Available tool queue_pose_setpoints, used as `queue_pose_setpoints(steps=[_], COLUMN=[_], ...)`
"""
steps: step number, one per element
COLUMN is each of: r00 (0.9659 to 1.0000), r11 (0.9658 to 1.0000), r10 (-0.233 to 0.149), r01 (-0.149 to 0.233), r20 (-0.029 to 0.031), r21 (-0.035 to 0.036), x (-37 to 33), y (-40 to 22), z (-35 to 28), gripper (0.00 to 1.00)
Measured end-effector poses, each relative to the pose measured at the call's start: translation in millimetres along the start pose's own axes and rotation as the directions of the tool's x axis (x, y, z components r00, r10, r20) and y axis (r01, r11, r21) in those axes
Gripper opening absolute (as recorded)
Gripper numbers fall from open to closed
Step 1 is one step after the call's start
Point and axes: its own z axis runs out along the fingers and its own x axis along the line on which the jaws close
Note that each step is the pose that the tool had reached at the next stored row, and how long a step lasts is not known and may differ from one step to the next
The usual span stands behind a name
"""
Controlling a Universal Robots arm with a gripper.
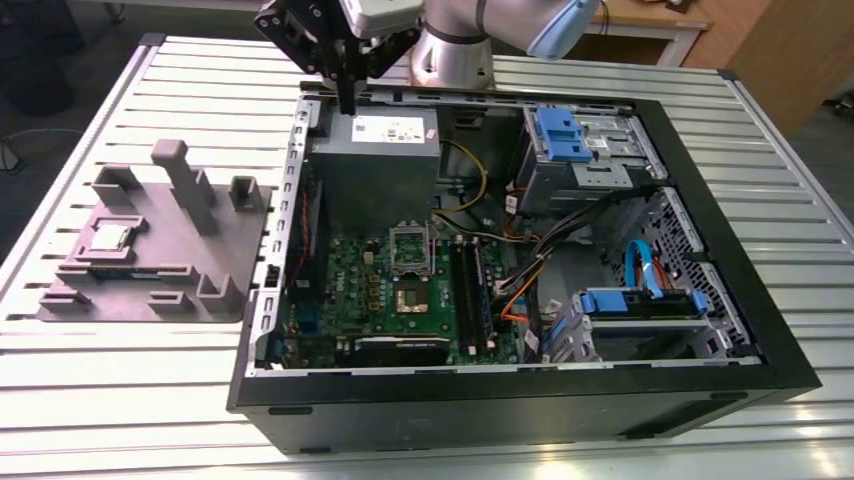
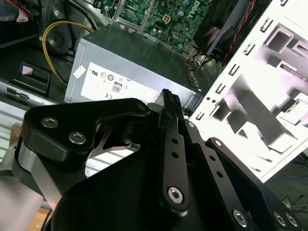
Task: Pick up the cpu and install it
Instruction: 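Reach for the cpu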
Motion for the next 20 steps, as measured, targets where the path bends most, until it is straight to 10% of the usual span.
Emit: queue_pose_setpoints(steps=[20], r00=[1.0000], r11=[1.0000], r10=[0.000], r01=[0.000], r20=[0.0000], r21=[-0.0001], x=[5.6], y=[-0.5], z=[1.2], gripper=[0.10])
